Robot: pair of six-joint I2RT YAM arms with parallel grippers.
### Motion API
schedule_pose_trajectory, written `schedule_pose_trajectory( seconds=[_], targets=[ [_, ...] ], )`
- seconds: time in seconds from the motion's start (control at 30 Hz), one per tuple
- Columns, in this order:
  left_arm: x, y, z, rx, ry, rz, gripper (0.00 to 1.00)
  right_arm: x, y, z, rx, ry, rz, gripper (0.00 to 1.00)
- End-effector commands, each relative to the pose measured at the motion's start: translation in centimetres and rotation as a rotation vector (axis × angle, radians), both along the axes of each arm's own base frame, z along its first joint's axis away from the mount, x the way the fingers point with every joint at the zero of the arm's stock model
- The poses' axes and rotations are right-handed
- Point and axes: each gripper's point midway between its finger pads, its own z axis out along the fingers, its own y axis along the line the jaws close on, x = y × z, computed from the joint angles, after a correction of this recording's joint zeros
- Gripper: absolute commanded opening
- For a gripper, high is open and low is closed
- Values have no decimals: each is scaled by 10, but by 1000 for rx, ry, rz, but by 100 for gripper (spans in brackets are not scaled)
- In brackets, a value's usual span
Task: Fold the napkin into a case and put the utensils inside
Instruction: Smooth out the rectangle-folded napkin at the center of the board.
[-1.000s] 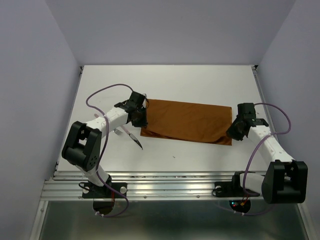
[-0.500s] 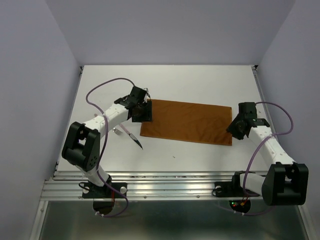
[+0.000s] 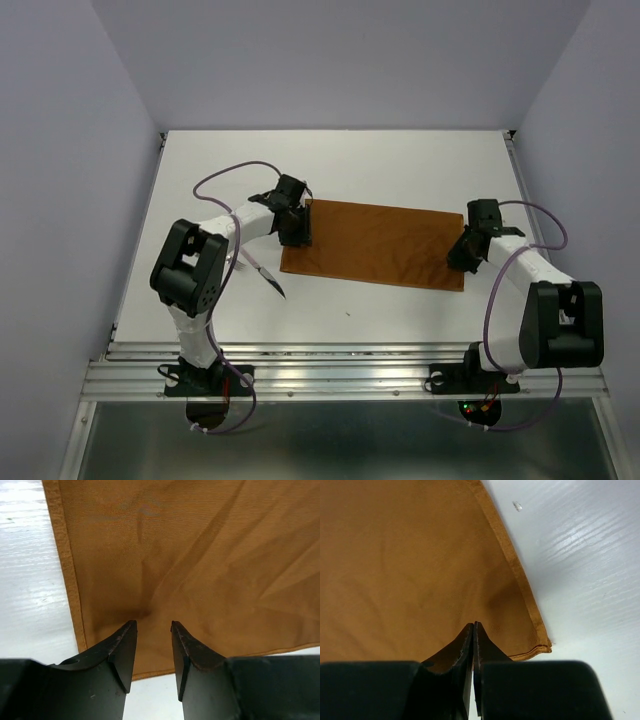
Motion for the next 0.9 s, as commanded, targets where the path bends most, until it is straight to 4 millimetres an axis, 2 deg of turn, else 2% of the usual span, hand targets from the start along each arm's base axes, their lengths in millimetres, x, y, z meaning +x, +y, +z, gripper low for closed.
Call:
schedule_pose_trajectory(
  seconds=[0.0, 0.23, 0.43, 0.6, 0.73, 0.83, 0.87],
  targets=[
    [8, -12, -1, -42, -13, -1, 44, 5, -9, -16, -48, 14, -27, 8],
    [-14, 0, -30, -4, 54, 3, 44, -10, -14, -31, -71, 61, -61, 8],
    [-49, 13, -45, 29, 102, 5, 44, -33, -9, -44, -33, 121, -108, 10],
    [-74, 19, -42, 30, 110, 1, 44, -47, -5, -43, -8, 122, -125, 11],
    [-79, 21, -25, 29, 84, -4, 45, -50, -8, -31, -25, 93, -116, 11],
    [-65, 18, 2, 26, 27, -3, 46, -36, -11, -9, -45, 27, -84, 12],
    [-54, 13, 18, 16, -6, -9, 46, -30, -11, -1, -47, 4, -73, 12]
  ],
)
